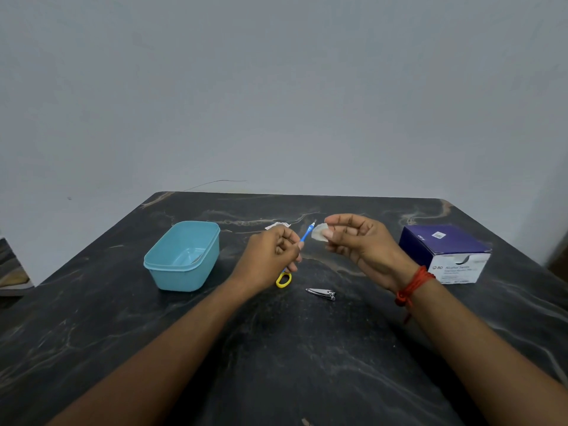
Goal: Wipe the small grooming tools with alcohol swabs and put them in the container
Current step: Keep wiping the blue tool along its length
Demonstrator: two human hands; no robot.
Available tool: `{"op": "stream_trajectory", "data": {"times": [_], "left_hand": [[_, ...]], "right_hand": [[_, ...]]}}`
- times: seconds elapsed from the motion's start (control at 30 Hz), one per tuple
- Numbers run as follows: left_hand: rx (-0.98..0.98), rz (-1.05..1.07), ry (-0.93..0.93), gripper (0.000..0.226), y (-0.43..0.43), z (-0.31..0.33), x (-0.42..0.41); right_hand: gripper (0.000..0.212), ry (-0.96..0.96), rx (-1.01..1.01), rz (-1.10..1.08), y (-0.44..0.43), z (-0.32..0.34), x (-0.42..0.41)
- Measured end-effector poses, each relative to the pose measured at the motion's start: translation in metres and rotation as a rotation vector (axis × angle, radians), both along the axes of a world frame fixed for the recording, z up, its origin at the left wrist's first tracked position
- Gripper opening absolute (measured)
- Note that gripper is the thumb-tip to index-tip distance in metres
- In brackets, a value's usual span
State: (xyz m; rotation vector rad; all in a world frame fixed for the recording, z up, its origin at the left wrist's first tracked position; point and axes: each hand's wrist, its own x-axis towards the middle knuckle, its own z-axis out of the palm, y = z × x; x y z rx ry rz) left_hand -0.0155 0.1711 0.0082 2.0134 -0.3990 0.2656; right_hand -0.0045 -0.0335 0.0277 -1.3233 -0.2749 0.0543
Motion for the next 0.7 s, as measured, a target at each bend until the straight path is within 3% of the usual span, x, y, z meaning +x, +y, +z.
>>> {"op": "stream_trajectory", "data": {"times": [0.27,0.47,0.7], "left_hand": [[0.022,-0.047,-0.025,0.008,-0.006,-0.001,-0.003],[-0.021,-0.042,-0.027,0.008,-0.008,-0.002,-0.003],[-0.054,0.003,-0.049,0.007,-0.012,-0.006,-0.001]], "right_hand": [[0.024,-0.069,-0.067,-0.139,0.007,-0.005,0.001],[0.030,-0.116,-0.078,-0.319,0.017,-0.013,0.004],[0.009,-0.192,-0.224,-0.417,0.022,-0.016,0.001]]}}
